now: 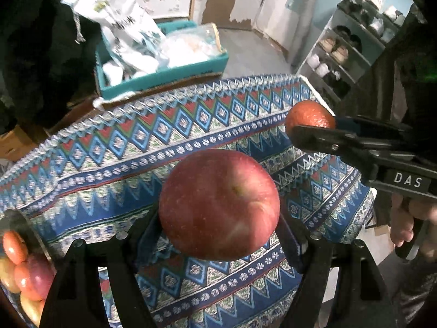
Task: Organize fruits
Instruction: 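Lift the apple and tangerine and carry them toward the glass bowl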
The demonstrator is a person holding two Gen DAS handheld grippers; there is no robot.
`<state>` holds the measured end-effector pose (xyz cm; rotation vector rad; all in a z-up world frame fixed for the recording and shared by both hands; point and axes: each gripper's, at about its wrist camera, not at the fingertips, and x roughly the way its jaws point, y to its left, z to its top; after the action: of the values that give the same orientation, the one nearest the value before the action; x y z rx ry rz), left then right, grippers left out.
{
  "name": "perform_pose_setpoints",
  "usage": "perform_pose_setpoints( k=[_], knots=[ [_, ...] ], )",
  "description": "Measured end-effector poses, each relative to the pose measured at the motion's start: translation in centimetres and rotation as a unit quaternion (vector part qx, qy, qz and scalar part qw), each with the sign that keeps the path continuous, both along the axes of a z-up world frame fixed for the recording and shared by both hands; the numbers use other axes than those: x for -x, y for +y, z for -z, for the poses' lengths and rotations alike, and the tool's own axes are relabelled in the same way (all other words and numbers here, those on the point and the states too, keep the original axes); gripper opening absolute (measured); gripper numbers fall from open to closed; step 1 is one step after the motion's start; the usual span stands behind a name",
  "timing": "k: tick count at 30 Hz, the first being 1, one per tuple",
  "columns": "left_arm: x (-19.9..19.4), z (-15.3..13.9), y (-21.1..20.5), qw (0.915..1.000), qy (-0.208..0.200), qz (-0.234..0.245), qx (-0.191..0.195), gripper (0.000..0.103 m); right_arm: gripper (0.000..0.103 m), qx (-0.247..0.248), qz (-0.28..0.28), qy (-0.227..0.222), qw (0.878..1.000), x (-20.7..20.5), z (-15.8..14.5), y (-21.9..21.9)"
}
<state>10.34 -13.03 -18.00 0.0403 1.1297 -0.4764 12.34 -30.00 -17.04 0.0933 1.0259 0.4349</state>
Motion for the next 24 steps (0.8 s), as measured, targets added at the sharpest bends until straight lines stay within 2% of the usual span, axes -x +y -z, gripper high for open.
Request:
perform_pose_setpoints(
  k=[10,24],
  knots=[
    [2.0,-3.8,3.4,0.9989,-0.043,-0.017,-0.009,0.079,0.046,-0.007,-0.033,-0.032,0.999,1.1,-3.3,3.3],
    [3.5,-7.2,8.2,0.9955,-0.071,-0.062,-0.005,0.079,0.046,-0.015,-0.076,-0.059,0.995,1.4,-6.6,8.3]
  ],
)
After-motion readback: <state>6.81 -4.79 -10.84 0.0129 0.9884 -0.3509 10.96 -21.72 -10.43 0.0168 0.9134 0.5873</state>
